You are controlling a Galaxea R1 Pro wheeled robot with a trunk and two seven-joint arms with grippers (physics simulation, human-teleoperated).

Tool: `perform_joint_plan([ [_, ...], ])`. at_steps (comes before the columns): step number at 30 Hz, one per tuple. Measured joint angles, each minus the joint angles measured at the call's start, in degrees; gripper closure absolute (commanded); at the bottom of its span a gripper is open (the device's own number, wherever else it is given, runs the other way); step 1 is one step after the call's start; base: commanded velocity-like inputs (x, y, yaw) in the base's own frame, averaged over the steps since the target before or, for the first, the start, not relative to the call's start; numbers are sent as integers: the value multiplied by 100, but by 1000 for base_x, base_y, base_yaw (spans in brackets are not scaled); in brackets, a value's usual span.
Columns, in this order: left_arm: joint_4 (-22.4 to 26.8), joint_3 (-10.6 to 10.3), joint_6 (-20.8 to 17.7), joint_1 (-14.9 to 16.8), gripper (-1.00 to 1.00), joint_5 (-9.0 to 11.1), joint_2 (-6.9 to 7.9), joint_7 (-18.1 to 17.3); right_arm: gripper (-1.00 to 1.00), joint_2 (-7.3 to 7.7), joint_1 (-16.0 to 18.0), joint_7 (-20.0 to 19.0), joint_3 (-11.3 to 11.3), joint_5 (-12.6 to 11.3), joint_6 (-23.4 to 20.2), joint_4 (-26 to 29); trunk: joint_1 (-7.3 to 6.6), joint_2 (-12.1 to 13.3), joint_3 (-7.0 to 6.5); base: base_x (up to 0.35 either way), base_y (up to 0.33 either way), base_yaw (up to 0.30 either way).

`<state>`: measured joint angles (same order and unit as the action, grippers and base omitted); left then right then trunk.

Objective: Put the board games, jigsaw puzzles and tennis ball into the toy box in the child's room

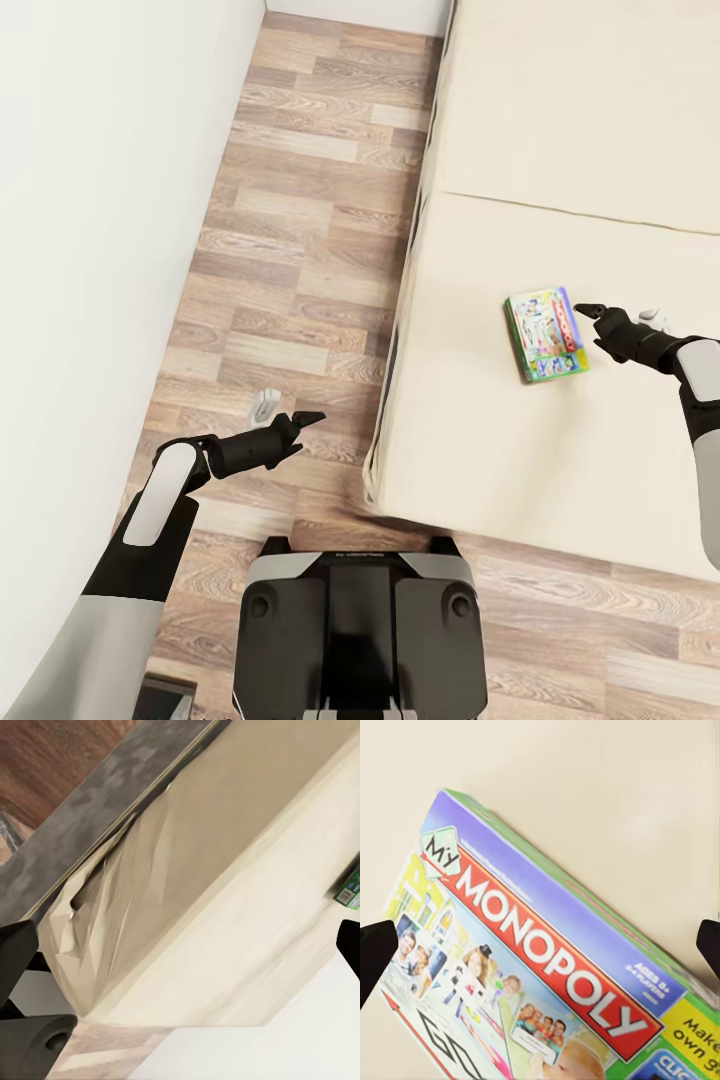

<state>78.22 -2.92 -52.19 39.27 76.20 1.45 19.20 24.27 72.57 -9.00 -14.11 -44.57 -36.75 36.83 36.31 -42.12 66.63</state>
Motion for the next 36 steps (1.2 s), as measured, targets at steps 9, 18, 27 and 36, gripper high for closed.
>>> perform_joint_plan([
  [9,2,0,0,0,-100,0,0,0,-100,-2,-3,-9,2,3,0,-31,0,0,79,0,0,0],
  [18,-2,0,0,0,-100,1,0,0,-100,-7,-7,-26,6,3,0,-42,0,0,138,0,0,0],
  [27,-4,-2,0,0,-100,1,0,0,-100,-17,-8,-27,11,-2,0,-39,0,0,154,0,0,0],
  [36,-2,-2,1,0,-100,2,-3,0,-100,-34,-8,-28,19,-4,0,-37,0,0,157,0,0,37],
])
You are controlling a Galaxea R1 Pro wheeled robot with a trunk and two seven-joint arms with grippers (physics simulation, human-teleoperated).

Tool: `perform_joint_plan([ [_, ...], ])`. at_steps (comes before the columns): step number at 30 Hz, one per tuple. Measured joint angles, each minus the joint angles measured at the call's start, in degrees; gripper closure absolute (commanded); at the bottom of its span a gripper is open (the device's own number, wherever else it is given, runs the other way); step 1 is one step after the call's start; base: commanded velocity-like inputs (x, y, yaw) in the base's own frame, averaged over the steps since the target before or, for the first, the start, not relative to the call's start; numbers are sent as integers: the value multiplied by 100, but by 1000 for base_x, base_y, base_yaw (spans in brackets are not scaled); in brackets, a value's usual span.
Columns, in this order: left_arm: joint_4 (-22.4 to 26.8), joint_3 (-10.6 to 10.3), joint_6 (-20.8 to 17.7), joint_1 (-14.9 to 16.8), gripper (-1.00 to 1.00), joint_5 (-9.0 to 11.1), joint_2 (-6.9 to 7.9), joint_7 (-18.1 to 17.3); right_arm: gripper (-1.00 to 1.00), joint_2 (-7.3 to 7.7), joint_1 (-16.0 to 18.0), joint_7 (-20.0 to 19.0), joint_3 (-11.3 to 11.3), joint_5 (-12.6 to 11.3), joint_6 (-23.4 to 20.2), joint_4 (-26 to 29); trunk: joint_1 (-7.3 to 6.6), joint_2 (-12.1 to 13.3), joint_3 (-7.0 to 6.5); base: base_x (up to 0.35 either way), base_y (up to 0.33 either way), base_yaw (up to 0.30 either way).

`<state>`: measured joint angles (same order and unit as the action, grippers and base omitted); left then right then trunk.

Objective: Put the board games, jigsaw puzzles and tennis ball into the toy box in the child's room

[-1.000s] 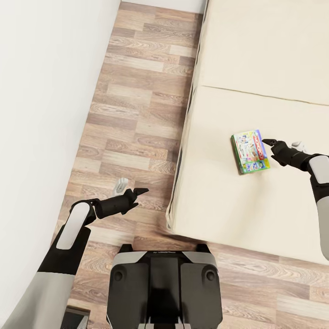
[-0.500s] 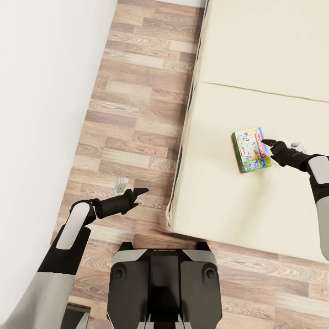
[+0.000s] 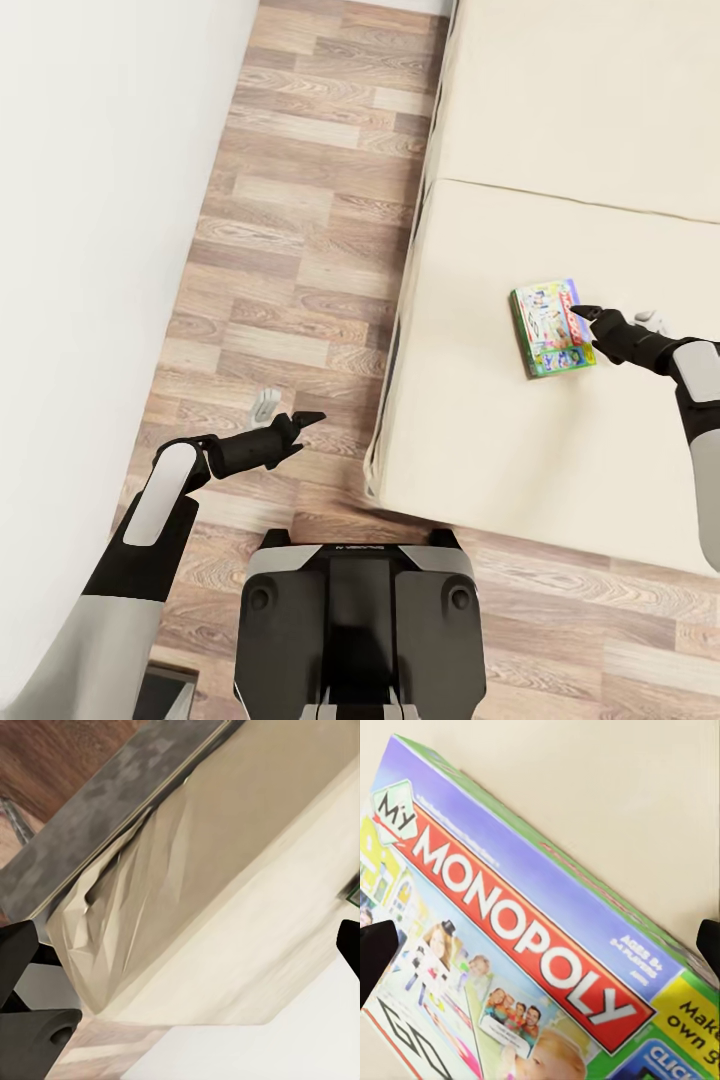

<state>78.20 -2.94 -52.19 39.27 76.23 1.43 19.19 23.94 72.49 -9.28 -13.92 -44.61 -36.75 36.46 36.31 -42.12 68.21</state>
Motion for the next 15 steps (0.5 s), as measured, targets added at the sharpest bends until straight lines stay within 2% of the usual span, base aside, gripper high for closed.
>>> perform_joint_plan([
  [8,1,-2,0,0,-100,0,2,0,-100,-18,0,-47,6,0,0,9,0,0,-6,0,0,102],
  [15,0,-2,0,0,-100,-1,2,0,-100,-24,-6,-337,8,4,-2,14,0,0,-9,0,0,35],
])
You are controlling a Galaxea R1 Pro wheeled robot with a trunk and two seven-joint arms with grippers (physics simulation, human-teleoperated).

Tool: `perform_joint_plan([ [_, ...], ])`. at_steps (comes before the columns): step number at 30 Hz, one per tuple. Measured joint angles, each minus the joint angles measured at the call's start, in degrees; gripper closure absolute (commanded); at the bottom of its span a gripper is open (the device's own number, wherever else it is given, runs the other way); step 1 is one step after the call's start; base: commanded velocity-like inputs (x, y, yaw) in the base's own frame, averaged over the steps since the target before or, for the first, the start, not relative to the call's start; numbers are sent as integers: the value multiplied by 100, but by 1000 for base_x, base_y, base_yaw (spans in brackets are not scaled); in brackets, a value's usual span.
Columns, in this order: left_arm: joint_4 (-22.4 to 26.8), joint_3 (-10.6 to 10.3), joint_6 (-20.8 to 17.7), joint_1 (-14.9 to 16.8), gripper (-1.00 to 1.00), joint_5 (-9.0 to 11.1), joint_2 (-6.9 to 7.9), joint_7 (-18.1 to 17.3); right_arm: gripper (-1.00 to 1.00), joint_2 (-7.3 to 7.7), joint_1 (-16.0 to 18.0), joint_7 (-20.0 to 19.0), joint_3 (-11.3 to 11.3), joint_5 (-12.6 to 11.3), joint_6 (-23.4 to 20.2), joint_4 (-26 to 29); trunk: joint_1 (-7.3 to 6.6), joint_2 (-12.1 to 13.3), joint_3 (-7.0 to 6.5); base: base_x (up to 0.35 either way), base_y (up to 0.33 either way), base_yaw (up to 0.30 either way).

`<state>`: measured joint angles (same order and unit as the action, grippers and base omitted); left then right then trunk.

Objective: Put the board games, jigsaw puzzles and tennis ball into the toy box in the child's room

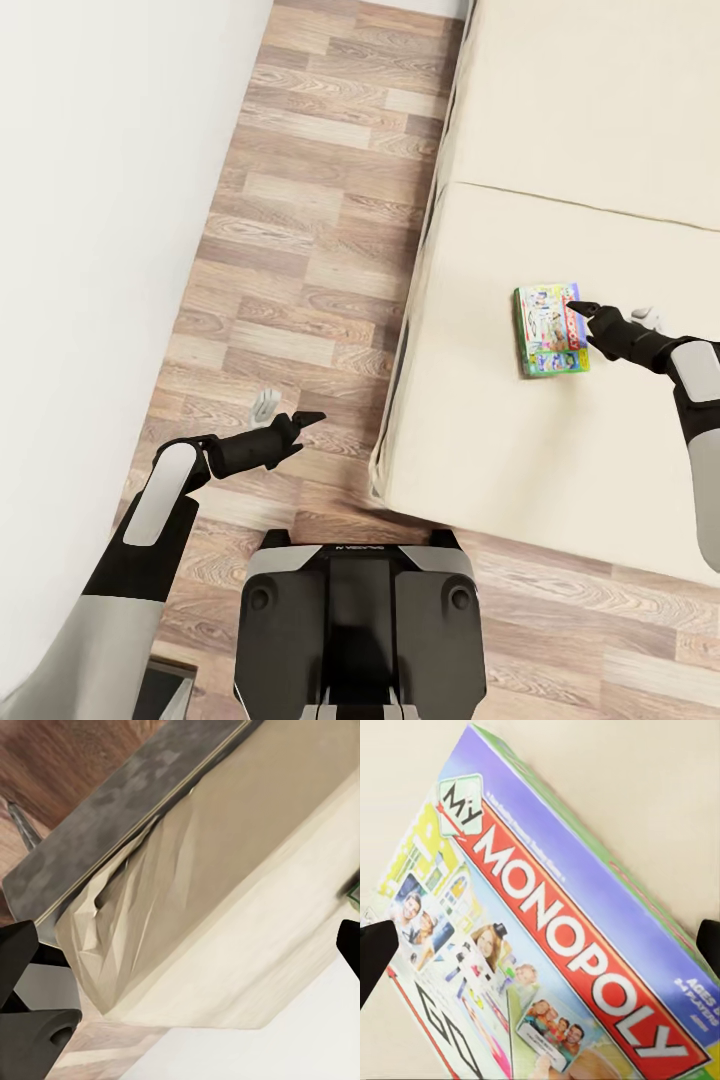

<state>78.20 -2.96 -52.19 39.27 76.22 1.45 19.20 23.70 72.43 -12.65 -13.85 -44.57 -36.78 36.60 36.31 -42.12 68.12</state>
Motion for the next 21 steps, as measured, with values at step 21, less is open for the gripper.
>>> perform_joint_plan([
  [21,-2,-3,0,0,-100,0,-1,0,-100,-59,-6,-288,16,4,-11,-4,0,0,-1,0,0,5],
])
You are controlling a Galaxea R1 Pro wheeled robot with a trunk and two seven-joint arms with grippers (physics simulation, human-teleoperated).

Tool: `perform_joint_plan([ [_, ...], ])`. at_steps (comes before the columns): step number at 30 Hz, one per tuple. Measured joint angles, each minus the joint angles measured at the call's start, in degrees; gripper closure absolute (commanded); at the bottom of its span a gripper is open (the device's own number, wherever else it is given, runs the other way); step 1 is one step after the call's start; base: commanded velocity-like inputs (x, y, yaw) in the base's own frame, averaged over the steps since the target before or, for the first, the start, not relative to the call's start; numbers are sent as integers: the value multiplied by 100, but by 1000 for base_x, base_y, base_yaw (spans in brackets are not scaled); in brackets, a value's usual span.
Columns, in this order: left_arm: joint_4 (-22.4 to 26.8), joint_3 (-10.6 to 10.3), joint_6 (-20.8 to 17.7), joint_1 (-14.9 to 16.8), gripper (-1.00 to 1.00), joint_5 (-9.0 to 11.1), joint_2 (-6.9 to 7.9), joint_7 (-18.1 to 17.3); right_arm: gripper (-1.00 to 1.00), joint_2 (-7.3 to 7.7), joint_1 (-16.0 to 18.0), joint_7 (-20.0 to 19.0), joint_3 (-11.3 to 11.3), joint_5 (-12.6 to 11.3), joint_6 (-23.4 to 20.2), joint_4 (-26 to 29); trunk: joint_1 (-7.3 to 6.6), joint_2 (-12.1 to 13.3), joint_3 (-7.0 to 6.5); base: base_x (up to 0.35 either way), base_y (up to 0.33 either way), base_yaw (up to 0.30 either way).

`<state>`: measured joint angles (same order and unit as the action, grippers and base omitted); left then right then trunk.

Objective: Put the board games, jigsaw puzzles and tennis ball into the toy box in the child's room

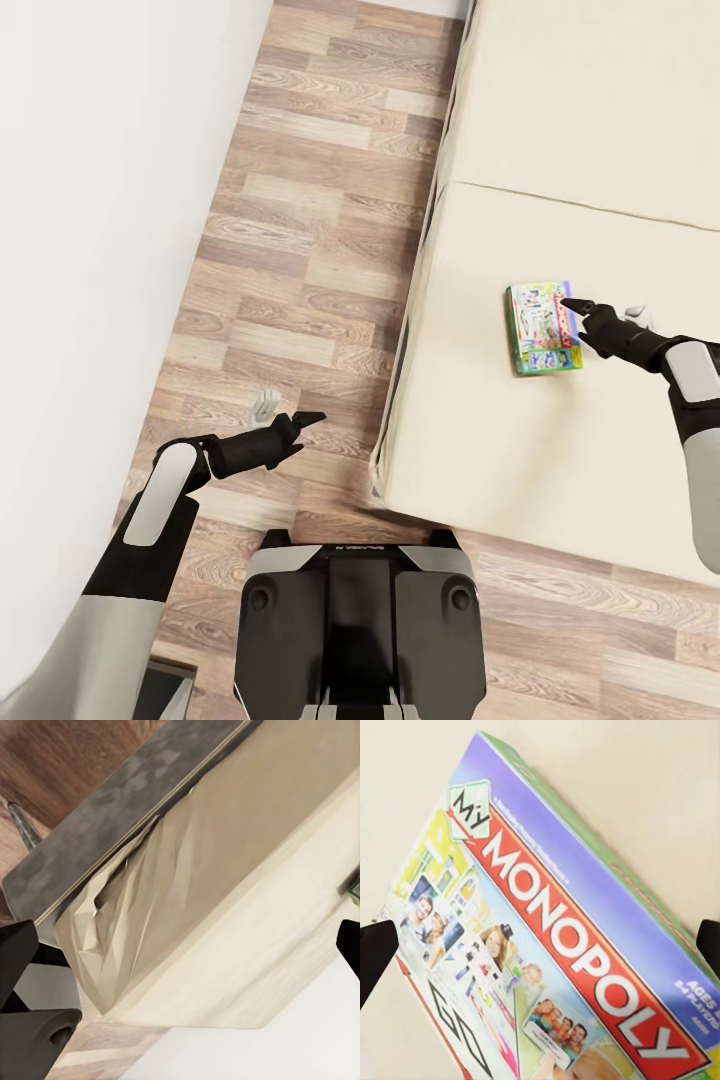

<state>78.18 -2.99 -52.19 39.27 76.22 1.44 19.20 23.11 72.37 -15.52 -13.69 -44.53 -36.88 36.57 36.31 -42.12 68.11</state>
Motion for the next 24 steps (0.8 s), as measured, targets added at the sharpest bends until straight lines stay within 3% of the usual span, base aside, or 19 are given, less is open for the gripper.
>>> perform_joint_plan([
  [8,2,0,0,0,-100,0,0,0,-100,-54,1,-12,2,-1,-30,-1,0,0,0,0,0,0],
  [18,1,0,0,0,-100,0,1,0,-100,-162,2,-20,2,-3,-382,3,0,0,0,0,0,0],
  [24,3,-1,0,0,-100,0,1,0,-100,-320,2,-22,3,0,-483,20,0,0,0,0,0,0],
])
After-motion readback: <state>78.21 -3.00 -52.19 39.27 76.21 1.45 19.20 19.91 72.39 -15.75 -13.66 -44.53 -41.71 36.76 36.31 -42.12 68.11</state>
